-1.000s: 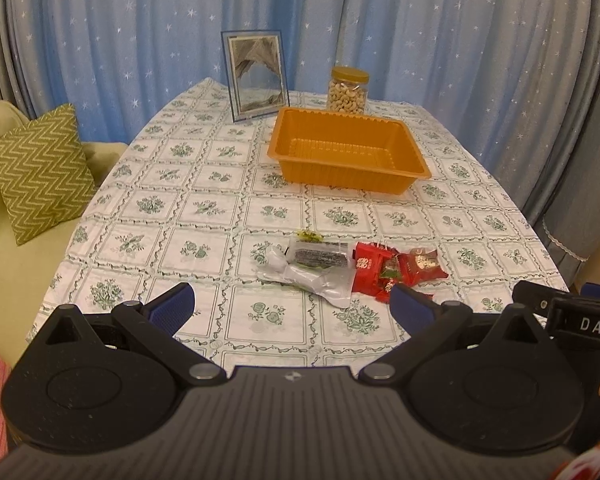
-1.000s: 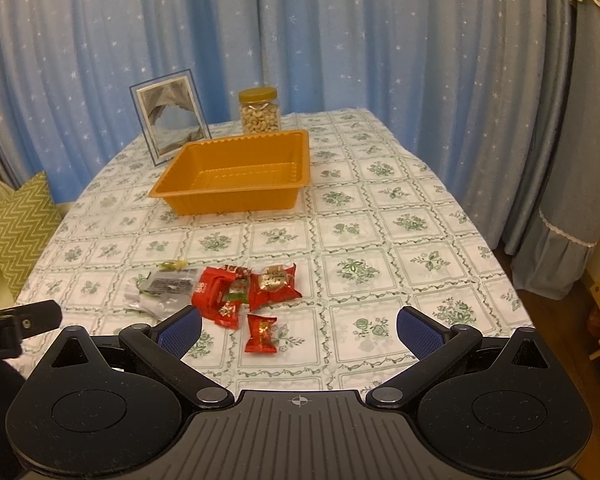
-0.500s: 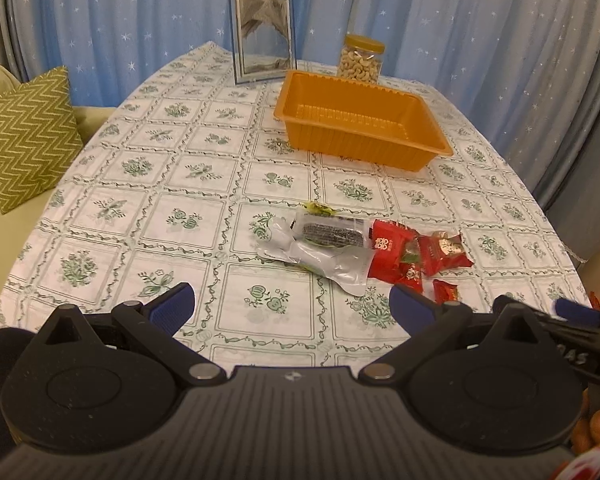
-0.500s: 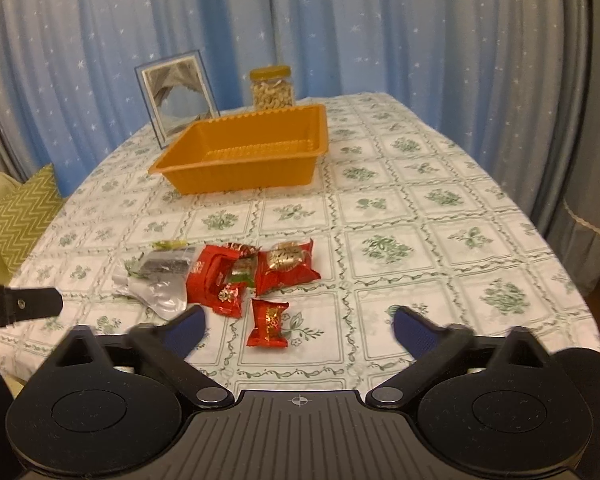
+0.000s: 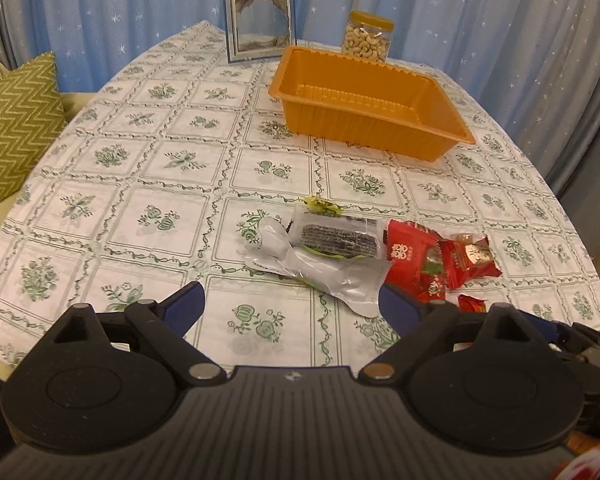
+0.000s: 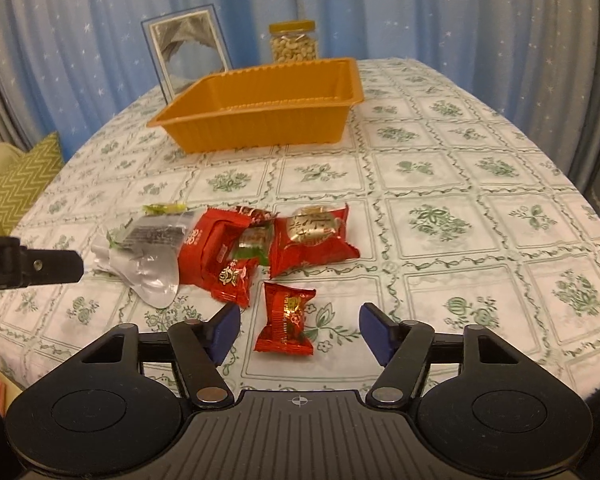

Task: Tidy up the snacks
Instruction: 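Grasp the small red candy with the right gripper, then grasp the clear snack bag with the left gripper while the right gripper holds the red candy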

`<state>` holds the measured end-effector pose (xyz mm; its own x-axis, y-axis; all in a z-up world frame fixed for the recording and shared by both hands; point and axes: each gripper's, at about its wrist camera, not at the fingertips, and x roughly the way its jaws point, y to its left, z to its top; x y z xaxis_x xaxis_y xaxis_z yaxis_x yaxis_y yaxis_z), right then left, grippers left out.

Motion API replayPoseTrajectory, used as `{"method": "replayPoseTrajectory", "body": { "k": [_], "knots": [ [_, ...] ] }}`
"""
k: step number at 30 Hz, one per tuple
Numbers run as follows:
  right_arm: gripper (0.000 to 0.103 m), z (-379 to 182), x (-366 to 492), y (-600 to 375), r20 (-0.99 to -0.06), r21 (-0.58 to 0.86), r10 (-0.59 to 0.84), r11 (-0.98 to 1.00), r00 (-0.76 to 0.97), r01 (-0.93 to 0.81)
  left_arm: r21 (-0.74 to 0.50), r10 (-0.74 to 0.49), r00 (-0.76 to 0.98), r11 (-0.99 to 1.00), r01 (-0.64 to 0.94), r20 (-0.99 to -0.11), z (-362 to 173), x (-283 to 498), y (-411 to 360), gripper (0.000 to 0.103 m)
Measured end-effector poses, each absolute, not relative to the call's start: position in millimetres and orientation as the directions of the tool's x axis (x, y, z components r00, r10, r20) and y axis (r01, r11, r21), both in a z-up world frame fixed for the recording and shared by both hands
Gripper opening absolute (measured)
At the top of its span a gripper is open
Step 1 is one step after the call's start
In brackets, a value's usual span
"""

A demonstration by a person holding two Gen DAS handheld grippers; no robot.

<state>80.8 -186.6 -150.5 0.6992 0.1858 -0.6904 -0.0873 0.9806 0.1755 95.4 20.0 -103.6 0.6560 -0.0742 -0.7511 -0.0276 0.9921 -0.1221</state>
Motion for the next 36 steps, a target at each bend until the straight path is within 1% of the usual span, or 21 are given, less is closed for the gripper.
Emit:
{"method": "replayPoseTrajectory", "body": {
  "k": [1,3,5,7,8,9,17,25,29,33,36],
  "knots": [
    [0.062,-152,83,-186,-0.693,0.174,0.186,0.981,0.697,-0.089,-0.126,-0.077,0.650,0.992,-0.030,-0.756,-106,98,20,0.093],
    [0.051,-156,86,-185,-0.697,0.174,0.189,0.980,0.692,-0.093,-0.133,-0.079,0.640,0.990,-0.037,-0.764,-111,102,20,0.093],
    [0.047,-157,86,-184,-0.694,0.161,0.181,0.982,0.697,-0.095,-0.143,-0.087,0.634,0.989,-0.038,-0.769,-115,105,20,0.093],
    [0.039,-158,86,-184,-0.690,0.161,0.183,0.982,0.700,-0.098,-0.143,-0.087,0.629,0.989,-0.040,-0.773,-118,107,19,0.093],
    [0.024,-158,86,-184,-0.688,0.158,0.186,0.982,0.701,-0.105,-0.146,-0.087,0.628,0.988,-0.043,-0.773,-119,107,19,0.093],
    [0.022,-158,86,-182,-0.688,0.148,0.183,0.983,0.702,-0.111,-0.152,-0.090,0.627,0.987,-0.047,-0.774,-120,108,19,0.093],
    [0.022,-151,85,-178,-0.680,0.158,0.206,0.978,0.703,-0.134,-0.170,-0.081,0.620,0.982,-0.085,-0.780,-126,112,25,0.092],
    [0.022,-150,86,-176,-0.677,0.159,0.199,0.980,0.709,-0.124,-0.291,-0.131,0.633,0.944,-0.156,-0.763,-125,126,33,0.090],
    [0.022,-152,88,-182,-0.681,0.157,0.184,0.982,0.709,-0.104,-0.357,-0.168,0.634,0.916,-0.183,-0.755,-131,136,30,0.084],
    [0.022,-154,89,-186,-0.684,0.155,0.172,0.984,0.709,-0.088,-0.395,-0.199,0.616,0.897,-0.200,-0.762,-142,145,25,0.075],
    [0.022,-156,90,-188,-0.689,0.155,0.166,0.985,0.706,-0.080,-0.355,-0.173,0.614,0.916,-0.188,-0.770,-144,149,17,0.072]
  ]
}}
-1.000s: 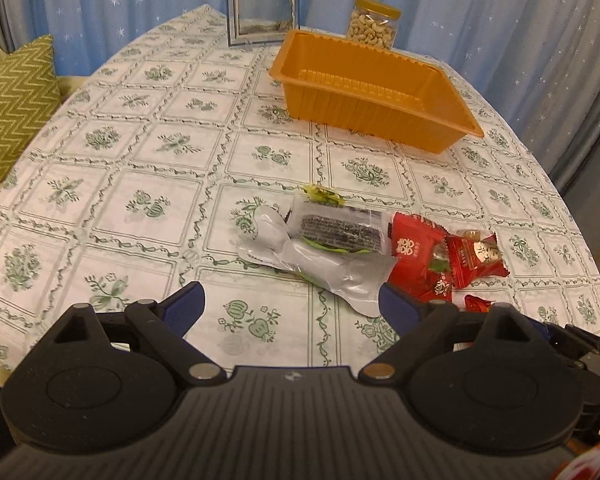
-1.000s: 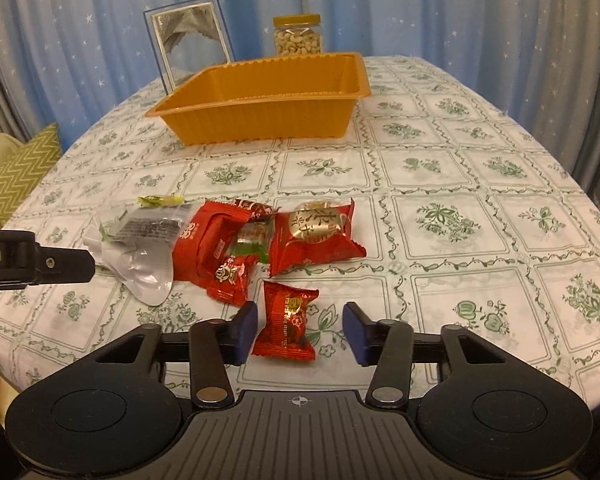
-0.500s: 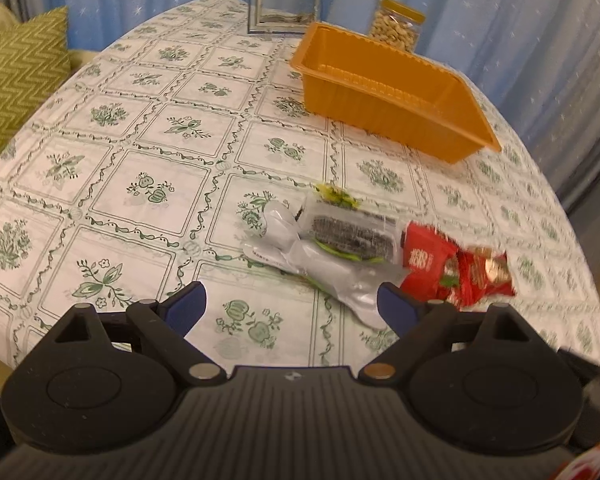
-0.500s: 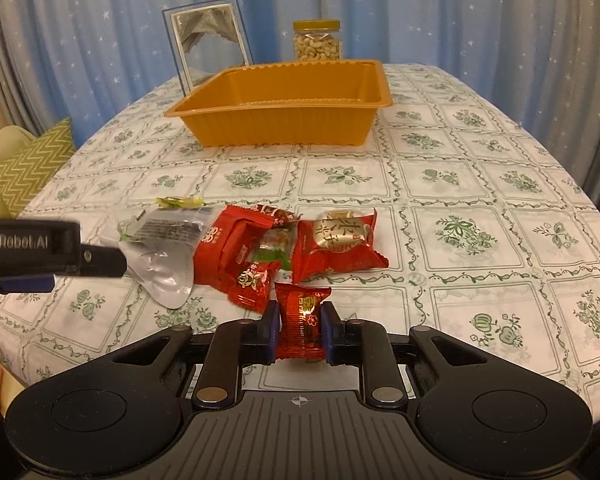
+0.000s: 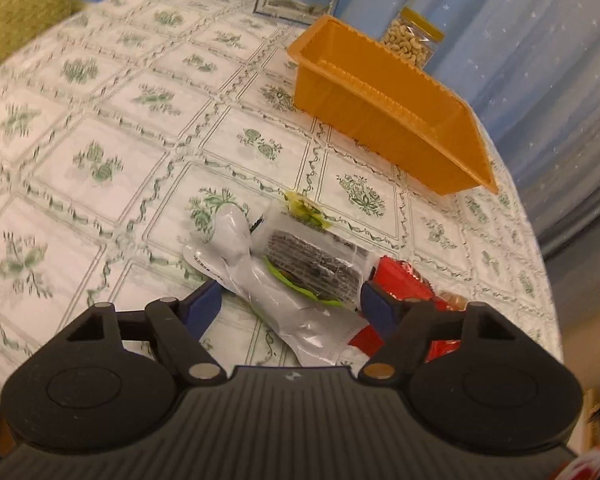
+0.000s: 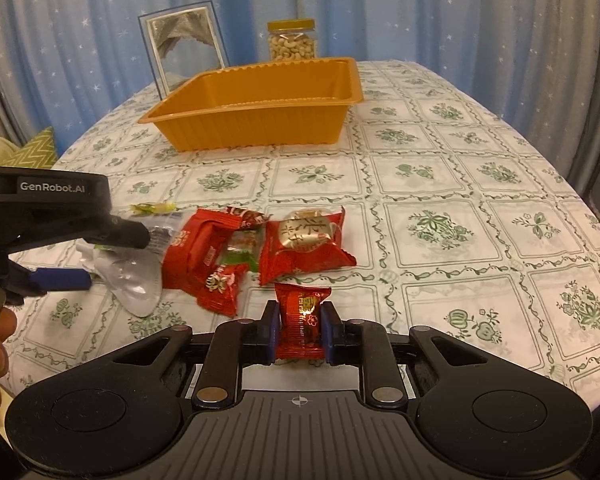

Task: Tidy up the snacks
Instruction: 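Grasp the clear snack bag with the left gripper while the right gripper holds the red candy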

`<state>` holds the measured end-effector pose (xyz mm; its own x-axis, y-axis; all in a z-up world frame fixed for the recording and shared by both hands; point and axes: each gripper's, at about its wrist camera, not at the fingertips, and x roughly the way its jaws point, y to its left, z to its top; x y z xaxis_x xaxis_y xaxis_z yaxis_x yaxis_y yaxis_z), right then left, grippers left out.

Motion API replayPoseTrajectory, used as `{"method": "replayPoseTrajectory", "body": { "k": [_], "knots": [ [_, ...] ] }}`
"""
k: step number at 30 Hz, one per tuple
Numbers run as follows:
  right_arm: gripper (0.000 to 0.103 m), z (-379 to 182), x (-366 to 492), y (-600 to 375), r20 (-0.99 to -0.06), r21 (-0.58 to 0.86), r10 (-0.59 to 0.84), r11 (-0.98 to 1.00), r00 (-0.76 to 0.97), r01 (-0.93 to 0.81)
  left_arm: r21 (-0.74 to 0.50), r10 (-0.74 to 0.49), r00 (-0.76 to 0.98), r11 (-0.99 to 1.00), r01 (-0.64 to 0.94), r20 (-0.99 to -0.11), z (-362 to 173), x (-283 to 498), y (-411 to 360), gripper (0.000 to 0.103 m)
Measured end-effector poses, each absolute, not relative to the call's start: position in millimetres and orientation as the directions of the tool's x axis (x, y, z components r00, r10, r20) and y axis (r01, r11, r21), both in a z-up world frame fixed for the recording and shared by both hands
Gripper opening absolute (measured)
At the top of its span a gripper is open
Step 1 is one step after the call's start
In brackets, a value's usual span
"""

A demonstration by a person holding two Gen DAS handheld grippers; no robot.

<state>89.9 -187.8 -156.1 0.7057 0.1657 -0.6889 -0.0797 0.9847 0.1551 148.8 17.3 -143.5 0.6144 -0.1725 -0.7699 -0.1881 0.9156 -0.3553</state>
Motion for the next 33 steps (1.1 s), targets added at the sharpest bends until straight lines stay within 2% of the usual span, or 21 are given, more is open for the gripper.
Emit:
{"method": "replayPoseTrajectory", "body": {
  "k": [1,3,5,9,14,24,26,33],
  "knots": [
    [0.022,-157,90,-189,-0.690,0.156,0.165,0.985,0.705,-0.078,-0.338,-0.164,0.611,0.923,-0.181,-0.774,-143,150,16,0.069],
    [0.022,-157,90,-189,-0.689,0.156,0.164,0.985,0.706,-0.076,-0.308,-0.149,0.604,0.936,-0.169,-0.783,-142,149,18,0.054],
    [0.022,-156,90,-189,-0.687,0.157,0.164,0.985,0.708,-0.075,-0.304,-0.167,0.590,0.942,-0.141,-0.790,-142,148,23,0.046],
    [0.022,-154,88,-190,-0.683,0.158,0.163,0.985,0.712,-0.075,-0.222,-0.133,0.581,0.971,-0.085,-0.803,-135,143,31,0.034],
    [0.022,-153,87,-189,-0.680,0.161,0.163,0.984,0.715,-0.070,-0.126,-0.053,0.574,0.988,-0.089,-0.817,-139,141,40,0.034],
    [0.022,-152,87,-186,-0.680,0.156,0.158,0.985,0.716,-0.069,-0.050,-0.039,0.611,0.999,-0.002,-0.791,-146,159,33,0.030],
    [0.022,-152,88,-187,-0.679,0.157,0.158,0.985,0.717,-0.069,-0.043,-0.035,0.613,0.999,0.002,-0.789,-146,160,33,0.023],
    [0.022,-148,85,-188,-0.668,0.157,0.160,0.985,0.727,-0.072,-0.058,-0.038,0.628,0.998,-0.011,-0.777,-141,147,38,0.022]
  ]
}}
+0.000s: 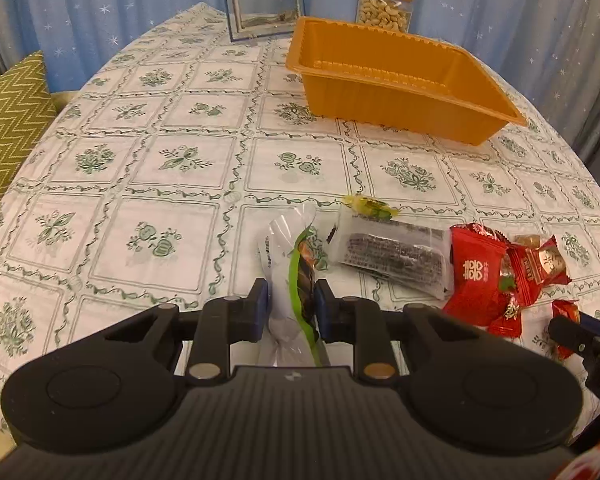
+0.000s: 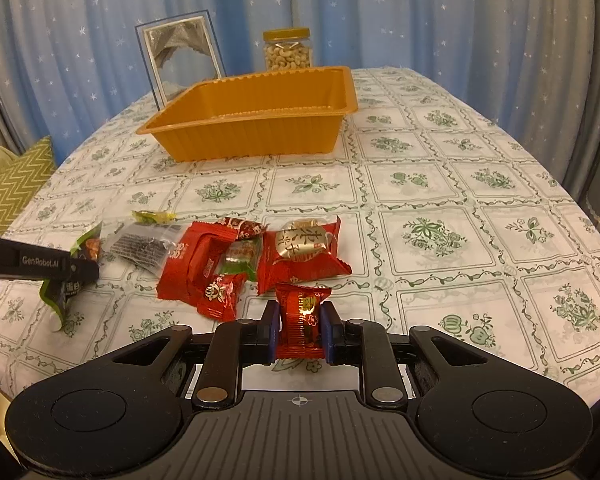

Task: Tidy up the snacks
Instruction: 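Grasp the clear snack bag with the left gripper while the right gripper holds the red candy, then carry both snacks over the orange tray and open both grippers to drop them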

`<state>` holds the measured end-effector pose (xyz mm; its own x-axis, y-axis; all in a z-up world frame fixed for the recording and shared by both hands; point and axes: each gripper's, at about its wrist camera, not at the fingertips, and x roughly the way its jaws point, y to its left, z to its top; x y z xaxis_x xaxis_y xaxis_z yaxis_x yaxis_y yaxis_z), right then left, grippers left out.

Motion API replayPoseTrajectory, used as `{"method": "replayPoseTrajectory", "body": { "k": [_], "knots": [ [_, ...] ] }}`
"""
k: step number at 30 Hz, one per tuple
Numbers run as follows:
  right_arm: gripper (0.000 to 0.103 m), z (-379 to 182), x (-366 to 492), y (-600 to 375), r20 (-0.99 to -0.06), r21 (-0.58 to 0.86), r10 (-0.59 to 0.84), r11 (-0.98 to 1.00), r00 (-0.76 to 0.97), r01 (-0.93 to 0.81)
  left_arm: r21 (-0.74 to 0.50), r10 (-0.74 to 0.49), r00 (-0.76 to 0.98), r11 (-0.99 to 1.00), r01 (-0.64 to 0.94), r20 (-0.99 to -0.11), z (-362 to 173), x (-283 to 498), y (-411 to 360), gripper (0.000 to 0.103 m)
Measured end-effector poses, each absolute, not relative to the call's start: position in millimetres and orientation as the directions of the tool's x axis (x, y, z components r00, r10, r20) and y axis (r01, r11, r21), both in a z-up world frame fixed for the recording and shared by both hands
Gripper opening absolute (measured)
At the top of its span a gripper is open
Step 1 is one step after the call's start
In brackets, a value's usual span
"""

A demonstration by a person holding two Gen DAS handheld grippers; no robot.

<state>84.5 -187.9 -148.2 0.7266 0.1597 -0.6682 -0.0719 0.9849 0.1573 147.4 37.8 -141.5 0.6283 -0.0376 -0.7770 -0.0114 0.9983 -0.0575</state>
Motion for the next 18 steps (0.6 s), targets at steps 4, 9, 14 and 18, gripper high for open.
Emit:
{"method": "replayPoseTrajectory", "body": {
  "k": [4,9,14,18],
  "knots": [
    [0.022,-141,81,-187,-0.653,0.157,0.163,0.984,0.739,-0.078,-0.059,-0.034,0.644,0.998,-0.016,-0.764,-131,140,39,0.022],
    [0.022,-124,77,-186,-0.626,0.155,0.175,0.983,0.760,-0.099,-0.082,-0.057,0.672,0.997,-0.006,-0.738,-110,134,34,0.022],
    [0.022,-98,80,-193,-0.596,0.157,0.181,0.982,0.782,-0.107,-0.104,-0.095,0.696,0.994,0.030,-0.712,-87,135,19,0.022],
    [0.022,-83,92,-200,-0.579,0.165,0.185,0.980,0.794,-0.108,-0.117,-0.133,0.709,0.991,0.072,-0.692,-72,144,5,0.022]
  ]
}}
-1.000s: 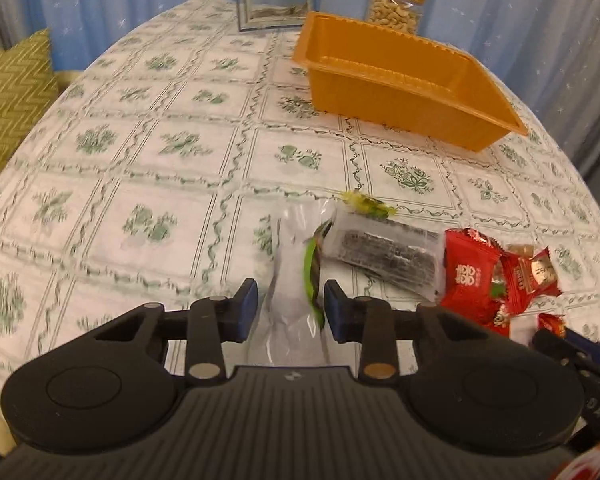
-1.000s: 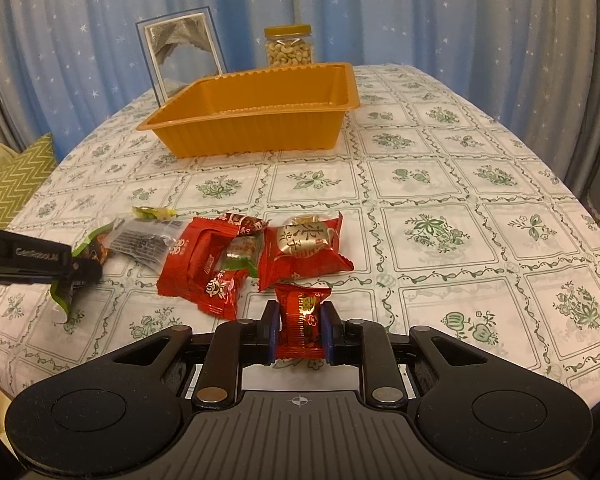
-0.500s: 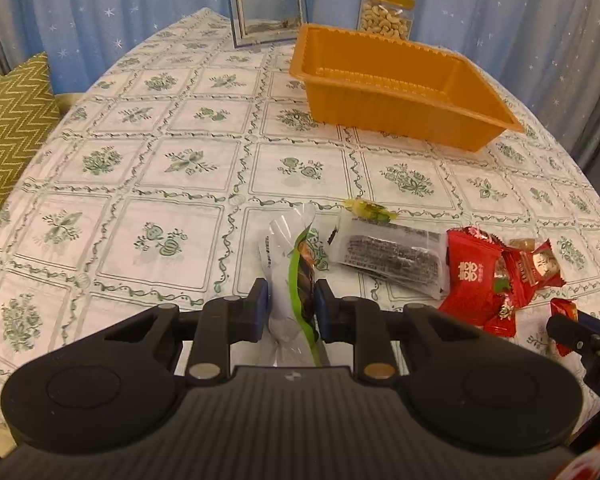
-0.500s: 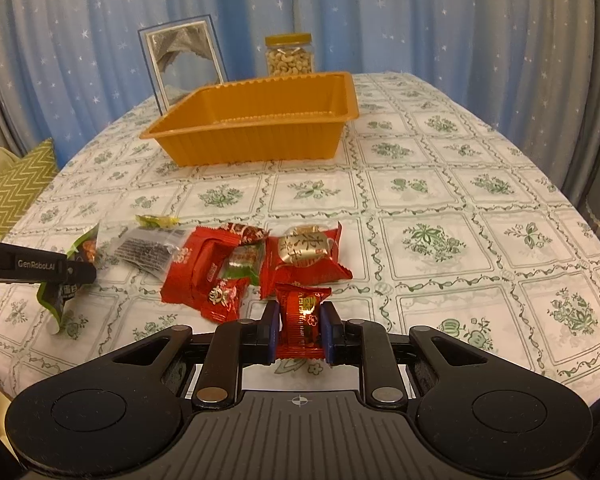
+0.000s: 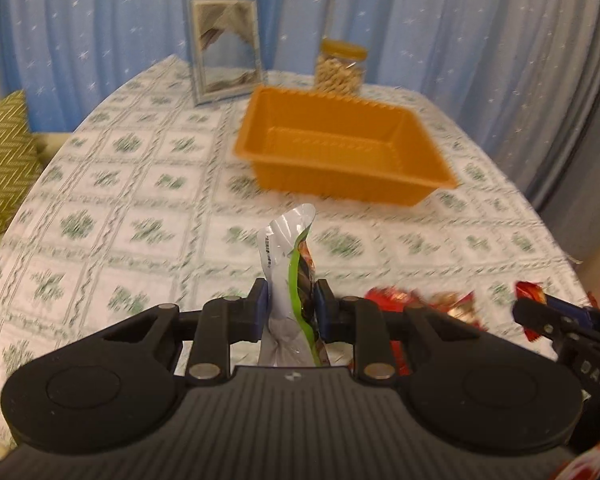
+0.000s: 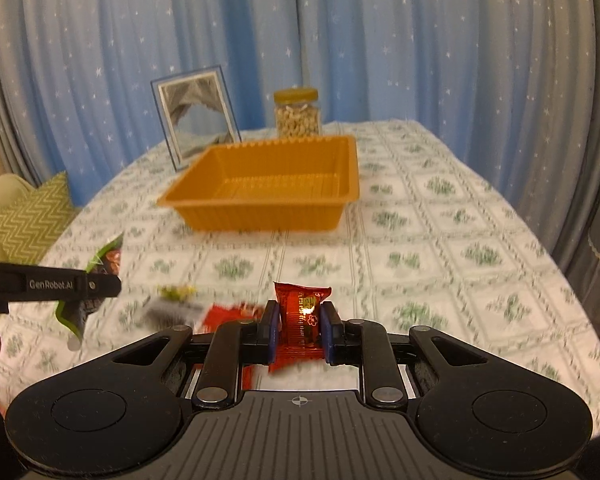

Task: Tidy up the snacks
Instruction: 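Carry both snacks over the orange tray and open both grippers to drop them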

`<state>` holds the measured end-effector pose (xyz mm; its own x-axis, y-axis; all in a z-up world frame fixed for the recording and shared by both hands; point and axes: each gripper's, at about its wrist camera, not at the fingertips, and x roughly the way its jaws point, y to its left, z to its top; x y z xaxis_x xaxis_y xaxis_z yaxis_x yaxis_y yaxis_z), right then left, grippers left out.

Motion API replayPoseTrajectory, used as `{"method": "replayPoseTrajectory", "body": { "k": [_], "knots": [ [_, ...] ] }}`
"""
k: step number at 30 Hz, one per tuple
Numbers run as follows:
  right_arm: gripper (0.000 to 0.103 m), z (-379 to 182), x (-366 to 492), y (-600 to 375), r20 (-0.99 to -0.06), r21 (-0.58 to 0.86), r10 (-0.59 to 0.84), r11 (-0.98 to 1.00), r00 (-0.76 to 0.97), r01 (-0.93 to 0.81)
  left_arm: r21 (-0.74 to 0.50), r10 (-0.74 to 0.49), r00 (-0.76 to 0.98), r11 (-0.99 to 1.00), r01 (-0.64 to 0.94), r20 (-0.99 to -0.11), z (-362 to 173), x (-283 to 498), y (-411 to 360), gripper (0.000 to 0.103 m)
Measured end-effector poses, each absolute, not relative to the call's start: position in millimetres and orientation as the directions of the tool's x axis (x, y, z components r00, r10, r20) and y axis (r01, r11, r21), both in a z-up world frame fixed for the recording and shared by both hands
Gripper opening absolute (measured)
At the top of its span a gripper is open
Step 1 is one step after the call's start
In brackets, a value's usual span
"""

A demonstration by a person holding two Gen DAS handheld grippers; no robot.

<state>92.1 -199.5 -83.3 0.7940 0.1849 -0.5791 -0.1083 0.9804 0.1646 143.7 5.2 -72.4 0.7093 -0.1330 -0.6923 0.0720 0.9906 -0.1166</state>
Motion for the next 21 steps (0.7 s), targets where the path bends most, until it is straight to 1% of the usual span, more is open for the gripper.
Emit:
{"method": "replayPoseTrajectory", "body": {
  "k": [6,9,12,17,21],
  "knots": [
    [0.022,-75,130,-212,-0.573,0.191,0.198,0.976,0.796,-0.105,-0.143,-0.196,0.719,0.981,0.135,-0.667,-56,176,-12,0.022],
    [0.022,-69,156,-216,-0.561,0.198,0.200,0.975,0.803,-0.105,-0.126,-0.208,0.729,0.978,0.166,-0.653,-49,198,-19,0.022],
    [0.022,-63,188,-217,-0.549,0.204,0.207,0.973,0.810,-0.110,-0.145,-0.229,0.730,0.973,0.178,-0.644,-46,225,-19,0.022],
    [0.022,-60,240,-216,-0.538,0.208,0.213,0.971,0.815,-0.116,-0.147,-0.233,0.739,0.972,0.181,-0.633,-48,273,-18,0.022],
    [0.022,-67,278,-216,-0.553,0.224,0.220,0.968,0.803,-0.110,-0.150,-0.232,0.740,0.973,0.178,-0.631,-59,305,-14,0.022]
  ]
}}
